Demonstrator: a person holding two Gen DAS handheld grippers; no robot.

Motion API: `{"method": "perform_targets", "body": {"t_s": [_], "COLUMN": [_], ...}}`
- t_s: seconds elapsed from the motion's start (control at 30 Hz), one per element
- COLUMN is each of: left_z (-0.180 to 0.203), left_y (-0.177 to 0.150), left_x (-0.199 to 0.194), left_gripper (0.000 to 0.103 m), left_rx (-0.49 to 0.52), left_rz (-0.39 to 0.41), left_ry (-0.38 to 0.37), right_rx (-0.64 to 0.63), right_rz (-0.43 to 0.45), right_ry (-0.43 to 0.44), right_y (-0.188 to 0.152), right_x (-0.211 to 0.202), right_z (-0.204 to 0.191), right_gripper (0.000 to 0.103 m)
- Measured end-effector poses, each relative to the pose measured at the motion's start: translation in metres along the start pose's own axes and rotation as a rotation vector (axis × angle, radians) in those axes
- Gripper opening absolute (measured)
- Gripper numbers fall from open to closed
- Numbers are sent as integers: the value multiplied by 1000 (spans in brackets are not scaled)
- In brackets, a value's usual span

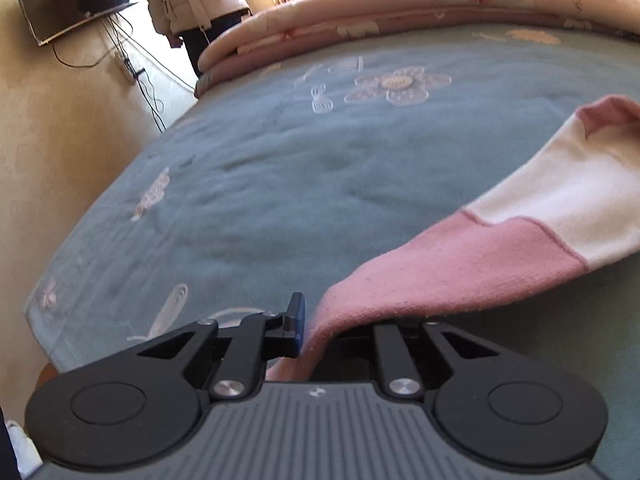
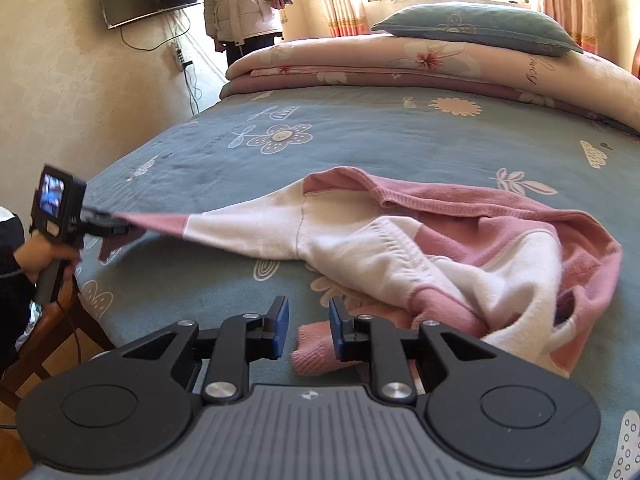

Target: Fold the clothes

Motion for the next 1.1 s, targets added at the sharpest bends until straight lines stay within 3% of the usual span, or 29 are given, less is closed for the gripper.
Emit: {"method": "perform_targets", "body": {"t_s": [0.3, 0.43, 0.77, 0.9, 1.1], "left_z": [-22, -40, -74, -77, -35], "left_y": [-22, -17, 23, 39, 37], "left_x": [9, -8, -74, -78, -32], "left_gripper": [25, 27, 33, 36, 38], "left_rx": [-67, -92, -140, -165, -97], "left_rz": [-101, -95, 82, 111, -17], "left_ry": [-54, -59, -70, -85, -188], "right_rx": [63, 94, 115, 119, 122], "right_rz": [22, 43, 57, 53, 40], "right_ry": [-32, -33, -40, -40, -46], "right_y": [-5, -6, -9, -8, -7], "right_x": [-10, -16, -21, -19, -14], "right_z": [22, 31, 36, 35, 34], "right_gripper": [36, 41, 43, 44, 44]}}
Point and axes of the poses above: each gripper's, at about its wrist camera, not at the fingertips, and x roughly the way its jaws point, z to its right, y to its top, the point moved 2 cm from there along x, roughly the way its jaws point, and after that the axes turned 13 degrees about -z, right-handed, at the moved point
